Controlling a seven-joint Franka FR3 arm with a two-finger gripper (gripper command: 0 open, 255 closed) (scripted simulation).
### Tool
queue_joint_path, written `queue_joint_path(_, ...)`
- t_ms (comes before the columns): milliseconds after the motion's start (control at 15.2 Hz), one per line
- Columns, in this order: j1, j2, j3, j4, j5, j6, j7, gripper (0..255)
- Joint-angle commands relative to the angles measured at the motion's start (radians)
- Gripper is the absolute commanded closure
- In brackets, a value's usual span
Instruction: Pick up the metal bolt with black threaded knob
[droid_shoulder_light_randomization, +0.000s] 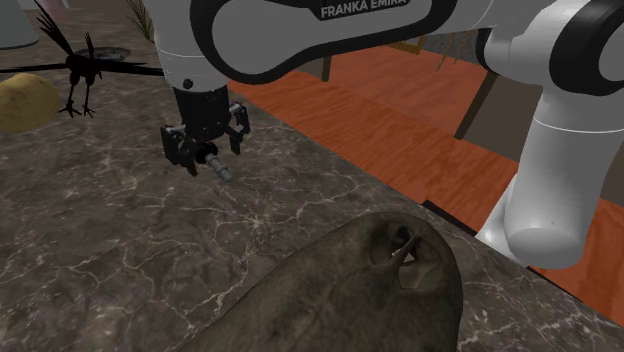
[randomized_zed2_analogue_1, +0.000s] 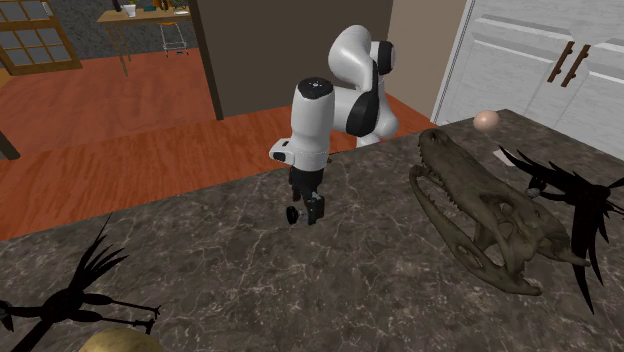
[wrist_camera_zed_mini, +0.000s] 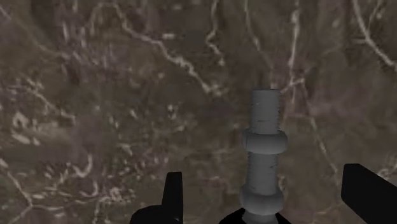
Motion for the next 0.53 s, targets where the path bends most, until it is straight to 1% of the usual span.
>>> queue_joint_path(0,-0.001,0.000,0.000,-0.010,-0.001,0.011,0.001,0)
queue_joint_path(66,-0.001,0.000,0.000,-0.010,-0.001,0.011,0.001,0)
queue_joint_path(132,-0.001,0.000,0.000,-0.009,-0.001,0.010,0.001,255)
queue_joint_path(462,0.000,0.001,0.000,-0.008,-0.001,0.009,0.002,255)
